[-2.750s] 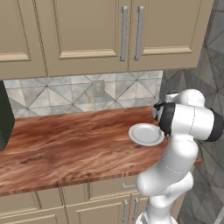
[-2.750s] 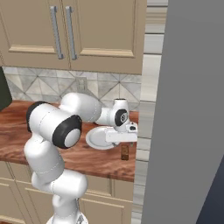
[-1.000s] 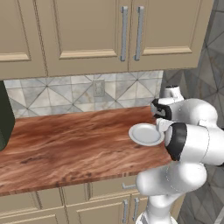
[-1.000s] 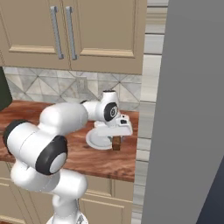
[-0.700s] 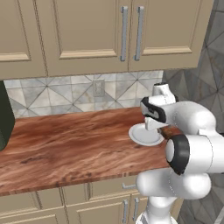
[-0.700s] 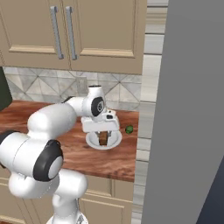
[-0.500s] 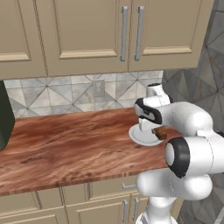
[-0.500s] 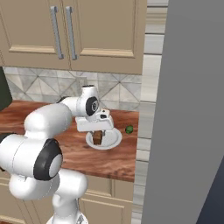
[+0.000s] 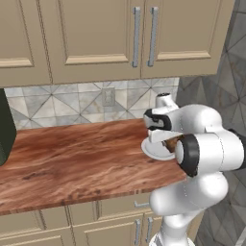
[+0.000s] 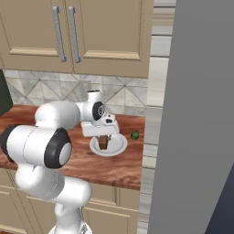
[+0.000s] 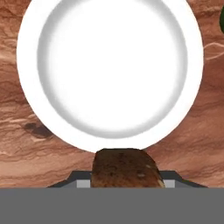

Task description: Pick the avocado and bread from the counter and place them on the plate. Then pick the jam from the cabinet and place it next to the plate. Lastly close the cabinet door.

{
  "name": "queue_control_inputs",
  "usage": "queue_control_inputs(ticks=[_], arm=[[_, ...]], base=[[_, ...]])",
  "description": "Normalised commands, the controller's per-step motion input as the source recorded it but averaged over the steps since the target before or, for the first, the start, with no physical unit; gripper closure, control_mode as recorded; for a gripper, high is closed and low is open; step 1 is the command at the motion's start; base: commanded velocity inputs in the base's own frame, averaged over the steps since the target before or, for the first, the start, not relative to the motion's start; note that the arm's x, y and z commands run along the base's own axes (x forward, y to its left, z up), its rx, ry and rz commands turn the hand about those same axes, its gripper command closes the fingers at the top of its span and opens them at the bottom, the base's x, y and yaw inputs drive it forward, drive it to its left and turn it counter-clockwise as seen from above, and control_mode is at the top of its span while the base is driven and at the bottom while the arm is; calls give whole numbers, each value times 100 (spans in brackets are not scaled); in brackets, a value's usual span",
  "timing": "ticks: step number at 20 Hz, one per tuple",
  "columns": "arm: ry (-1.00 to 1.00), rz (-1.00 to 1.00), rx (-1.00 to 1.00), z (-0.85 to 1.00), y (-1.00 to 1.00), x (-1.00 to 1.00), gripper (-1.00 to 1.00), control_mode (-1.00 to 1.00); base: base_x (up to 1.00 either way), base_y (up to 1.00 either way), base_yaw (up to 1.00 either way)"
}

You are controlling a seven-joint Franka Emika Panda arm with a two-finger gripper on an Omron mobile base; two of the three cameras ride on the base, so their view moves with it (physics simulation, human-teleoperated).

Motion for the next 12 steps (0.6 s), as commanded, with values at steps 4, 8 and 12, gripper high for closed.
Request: queue_control_inputs(ticks=[4, 8, 12], arm=[[16, 3, 0, -46, 4, 45, 100, -100], [10, 3, 0, -33, 0, 32, 100, -100], [1, 1, 0, -14, 0, 16, 100, -100]], base=[[0, 0, 0], [0, 0, 0], [0, 0, 0]])
